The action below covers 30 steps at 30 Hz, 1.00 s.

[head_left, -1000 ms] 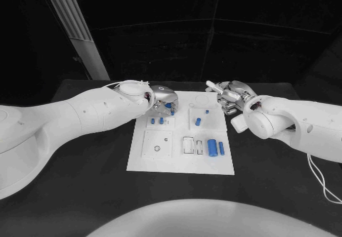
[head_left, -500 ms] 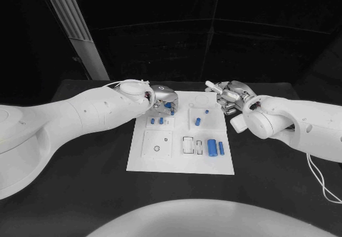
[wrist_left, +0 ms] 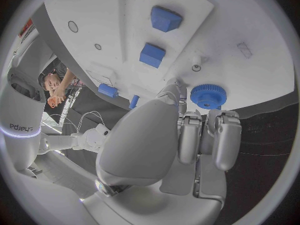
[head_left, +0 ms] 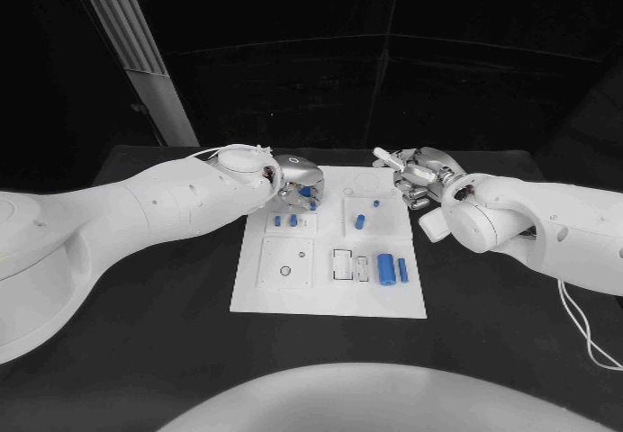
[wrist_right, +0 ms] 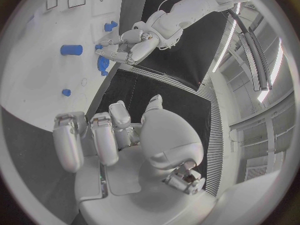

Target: Assemble the parts on the task board

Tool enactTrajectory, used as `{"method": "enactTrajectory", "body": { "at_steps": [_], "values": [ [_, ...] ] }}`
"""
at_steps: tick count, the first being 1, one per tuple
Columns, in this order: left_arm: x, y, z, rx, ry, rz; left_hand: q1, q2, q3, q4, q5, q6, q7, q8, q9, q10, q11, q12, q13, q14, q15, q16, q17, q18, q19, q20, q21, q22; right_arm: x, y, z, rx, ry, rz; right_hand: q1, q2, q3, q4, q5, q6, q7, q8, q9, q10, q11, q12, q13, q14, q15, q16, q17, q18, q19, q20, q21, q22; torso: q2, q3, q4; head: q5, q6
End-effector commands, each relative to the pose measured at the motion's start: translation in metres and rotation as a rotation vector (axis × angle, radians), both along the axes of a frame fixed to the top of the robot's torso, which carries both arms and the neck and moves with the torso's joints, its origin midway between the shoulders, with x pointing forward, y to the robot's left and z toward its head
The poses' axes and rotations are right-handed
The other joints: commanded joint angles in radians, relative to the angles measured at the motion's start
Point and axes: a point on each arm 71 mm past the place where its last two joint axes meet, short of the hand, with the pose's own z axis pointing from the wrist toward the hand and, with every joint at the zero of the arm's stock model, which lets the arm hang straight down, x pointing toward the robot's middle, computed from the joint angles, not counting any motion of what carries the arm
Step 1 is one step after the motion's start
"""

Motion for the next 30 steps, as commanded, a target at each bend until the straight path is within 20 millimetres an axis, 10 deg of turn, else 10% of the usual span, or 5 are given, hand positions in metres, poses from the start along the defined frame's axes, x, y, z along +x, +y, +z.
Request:
{"method": "enactTrajectory", "body": {
  "at_steps": [1,30],
  "values": [
    [-0.003,0.003,-0.008,0.035,0.034,-0.007,-0.005,0.009,0.008,0.000,-0.004,0.013,-0.001,0.006,0.006,0.014,0.001,-0.003,-0.004,0.106,-0.010,0.003,0.263,-0.007,0.107,0.001,0.004,0.263,0.000,0.001,0.001,0.002,-0.004,0.010,0.002,0.006,-0.005,0.000,-0.004,-0.009,0.095,0.003,-0.001,-0.005,0.001,0.001,-0.001,0.102,0.007,0.002,0.263,-0.007,0.107,0.007,0.003,0.263,0.000,-0.0002,0.0004,0.001,0.000],
    [-0.010,0.015,0.009,-0.145,-0.152,-0.125,-0.023,0.026,0.030,0.006,-0.002,0.023,0.000,0.001,0.003,0.036,0.005,-0.020,-0.005,0.106,-0.007,0.003,0.263,-0.007,0.107,-0.001,0.004,0.263,0.000,-0.003,0.001,-0.002,-0.004,0.002,0.003,0.007,-0.006,0.000,-0.004,-0.009,0.095,0.003,-0.002,-0.006,0.001,0.001,-0.003,0.102,0.008,0.002,0.263,-0.007,0.107,0.007,0.003,0.263,0.000,-0.0005,0.0017,0.001,0.000]
  ]
}}
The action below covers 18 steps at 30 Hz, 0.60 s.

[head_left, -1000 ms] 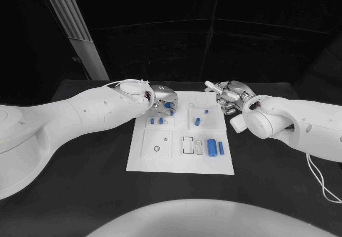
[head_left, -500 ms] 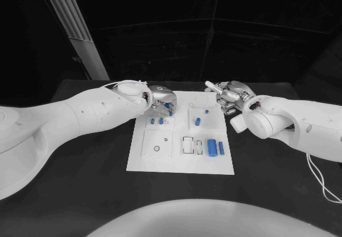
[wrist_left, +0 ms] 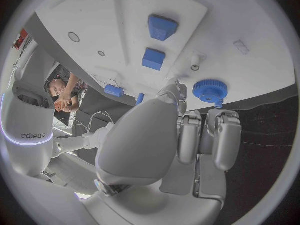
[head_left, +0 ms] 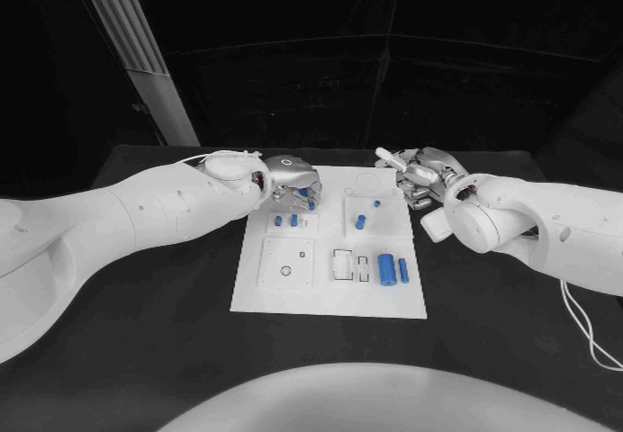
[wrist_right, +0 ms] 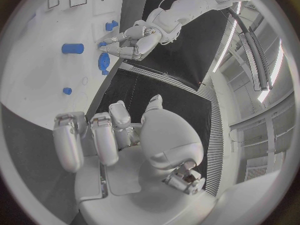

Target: Assemble the parts on the task board

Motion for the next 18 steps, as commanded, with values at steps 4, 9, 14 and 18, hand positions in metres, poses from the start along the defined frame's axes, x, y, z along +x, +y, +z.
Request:
{"method": "enactTrajectory", "body": {
  "at_steps": [4,9,14,18],
  "values": [
    [-0.003,0.003,0.013,-0.097,-0.084,-0.050,-0.003,0.010,0.009,0.000,0.006,0.010,0.004,0.006,0.000,0.008,-0.001,-0.007,-0.001,0.102,-0.003,0.003,0.263,-0.007,0.107,-0.001,0.004,0.263,0.000,0.000,0.001,0.001,-0.005,0.007,0.003,0.007,-0.006,0.000,-0.004,-0.009,0.095,0.003,-0.001,-0.006,0.001,0.001,-0.001,0.102,0.008,0.002,0.263,-0.007,0.107,0.007,0.003,0.263,0.000,0.0000,0.0008,0.001,0.000],
    [-0.002,0.010,0.021,-0.114,-0.105,-0.048,-0.005,0.010,0.010,0.000,0.006,0.010,0.004,0.006,0.000,0.009,-0.001,-0.008,-0.001,0.102,-0.003,0.003,0.263,-0.007,0.107,-0.001,0.004,0.263,0.001,-0.001,0.001,0.000,-0.005,0.005,0.003,0.007,-0.006,0.000,-0.004,-0.009,0.095,0.003,-0.001,-0.006,0.001,0.001,-0.001,0.102,0.008,0.002,0.263,-0.007,0.107,0.007,0.003,0.263,0.000,0.0002,-0.0003,0.003,0.000],
    [-0.001,0.018,0.028,-0.107,-0.100,-0.035,-0.008,0.009,0.010,0.001,0.005,0.011,0.004,0.005,-0.001,0.010,-0.001,-0.010,-0.001,0.102,-0.003,0.003,0.263,-0.007,0.107,-0.001,0.004,0.263,0.001,-0.002,0.001,-0.001,-0.004,0.003,0.003,0.007,-0.006,0.000,-0.004,-0.009,0.095,0.003,-0.001,-0.006,0.001,0.001,-0.001,0.102,0.008,0.002,0.263,-0.007,0.107,0.007,0.003,0.263,0.000,0.0002,-0.0002,0.003,0.000],
    [0.000,0.027,0.031,-0.096,-0.088,-0.022,-0.010,0.008,0.011,0.001,0.005,0.010,0.004,0.004,-0.001,0.010,-0.001,-0.011,-0.001,0.102,-0.002,0.003,0.263,-0.007,0.107,0.000,0.004,0.263,0.000,-0.002,0.001,-0.002,-0.005,0.001,0.003,0.007,-0.006,0.000,-0.004,-0.009,0.095,0.003,-0.001,-0.006,0.001,0.001,-0.001,0.102,0.008,0.002,0.263,-0.007,0.107,0.007,0.003,0.263,0.000,0.0000,-0.0003,0.004,0.000]
  ]
}}
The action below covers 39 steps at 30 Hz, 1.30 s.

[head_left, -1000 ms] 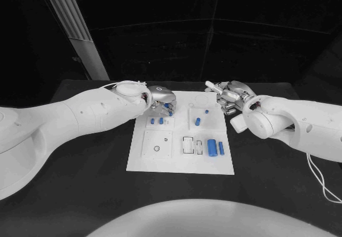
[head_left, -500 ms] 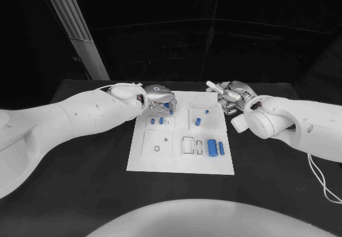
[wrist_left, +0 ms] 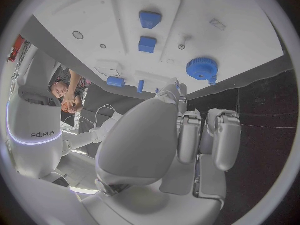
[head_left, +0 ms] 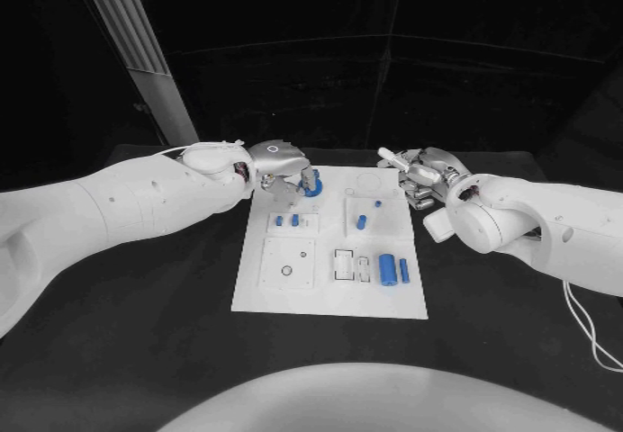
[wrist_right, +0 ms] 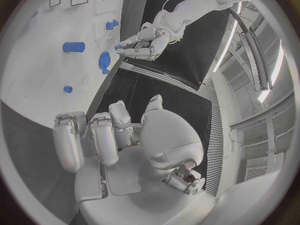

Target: Assemble the parts on the task board

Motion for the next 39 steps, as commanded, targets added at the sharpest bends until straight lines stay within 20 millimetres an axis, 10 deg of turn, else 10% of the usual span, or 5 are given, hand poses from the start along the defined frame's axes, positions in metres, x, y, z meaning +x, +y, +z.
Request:
{"method": "enactTrajectory", "body": {
  "at_steps": [1,39],
  "values": [
    [0.000,0.005,0.003,-0.010,0.009,0.002,-0.005,0.003,0.005,0.001,0.006,0.011,0.003,0.001,0.001,0.007,0.003,-0.004,-0.001,0.102,-0.002,0.003,0.263,-0.007,0.107,0.000,0.004,0.263,0.000,0.000,0.001,0.001,-0.005,0.006,0.003,0.007,-0.006,0.000,-0.004,-0.009,0.095,0.003,-0.001,-0.006,0.001,0.001,-0.001,0.102,0.008,0.002,0.263,-0.007,0.107,0.007,0.003,0.263,0.000,0.0002,-0.0003,0.001,0.000],
    [0.004,0.025,-0.010,0.088,0.148,0.082,-0.009,0.004,0.013,0.000,0.006,0.008,0.003,-0.003,-0.001,0.008,0.003,-0.013,-0.001,0.102,-0.002,0.003,0.263,-0.007,0.107,0.000,0.004,0.263,0.000,0.000,0.001,0.001,-0.006,0.006,0.004,0.007,-0.006,0.000,-0.004,-0.010,0.096,0.004,-0.002,-0.007,0.001,0.001,-0.002,0.102,0.008,0.002,0.263,-0.007,0.107,0.008,0.003,0.263,0.001,-0.0001,-0.0017,0.009,0.000]
  ]
}}
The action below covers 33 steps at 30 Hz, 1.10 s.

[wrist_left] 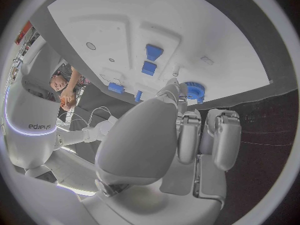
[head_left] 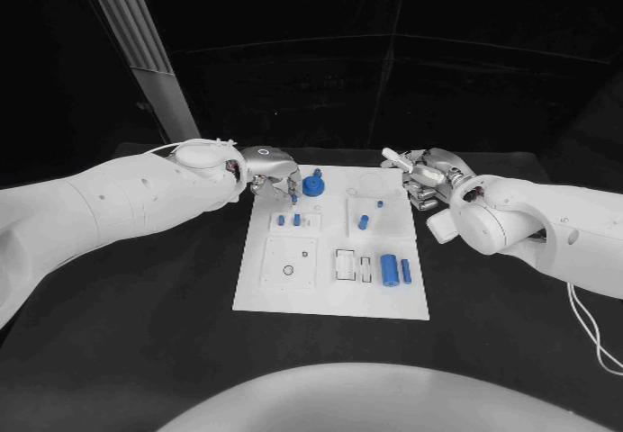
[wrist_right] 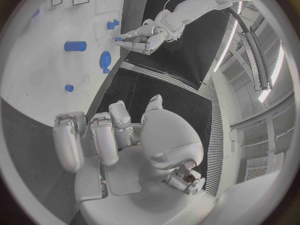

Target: Assemble the parts on the task board

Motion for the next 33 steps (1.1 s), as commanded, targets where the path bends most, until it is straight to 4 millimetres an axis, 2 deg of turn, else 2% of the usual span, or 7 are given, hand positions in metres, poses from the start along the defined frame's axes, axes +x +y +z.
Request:
{"method": "enactTrajectory", "body": {
  "at_steps": [1,33],
  "values": [
    [0.0006,0.0002,-0.0017,0.011,0.027,0.013,0.001,0.008,0.007,0.000,0.002,0.006,0.006,0.002,0.001,0.005,-0.001,-0.004,-0.001,0.102,-0.002,0.003,0.263,-0.007,0.107,0.000,0.004,0.263,0.0000,0.0006,0.0014,0.002,-0.006,0.008,0.004,0.007,-0.006,0.000,-0.004,-0.010,0.096,0.004,-0.001,-0.007,0.001,0.001,-0.001,0.102,0.008,0.002,0.264,-0.007,0.107,0.008,0.003,0.263,0.000,-0.0002,0.0004,-0.001,0.000],
    [0.0040,-0.0011,-0.0078,0.034,0.054,0.035,0.004,0.005,0.016,-0.002,0.002,0.002,0.007,-0.003,-0.002,0.003,0.001,-0.013,-0.002,0.102,-0.001,0.003,0.263,-0.007,0.107,0.001,0.004,0.263,-0.0008,0.0019,0.0016,0.003,-0.004,0.013,0.004,0.007,-0.006,0.000,-0.004,-0.010,0.096,0.004,-0.001,-0.007,0.001,0.001,-0.001,0.102,0.008,0.002,0.264,-0.007,0.107,0.008,0.003,0.263,0.000,0.0001,0.0004,-0.002,0.000]
  ]
}}
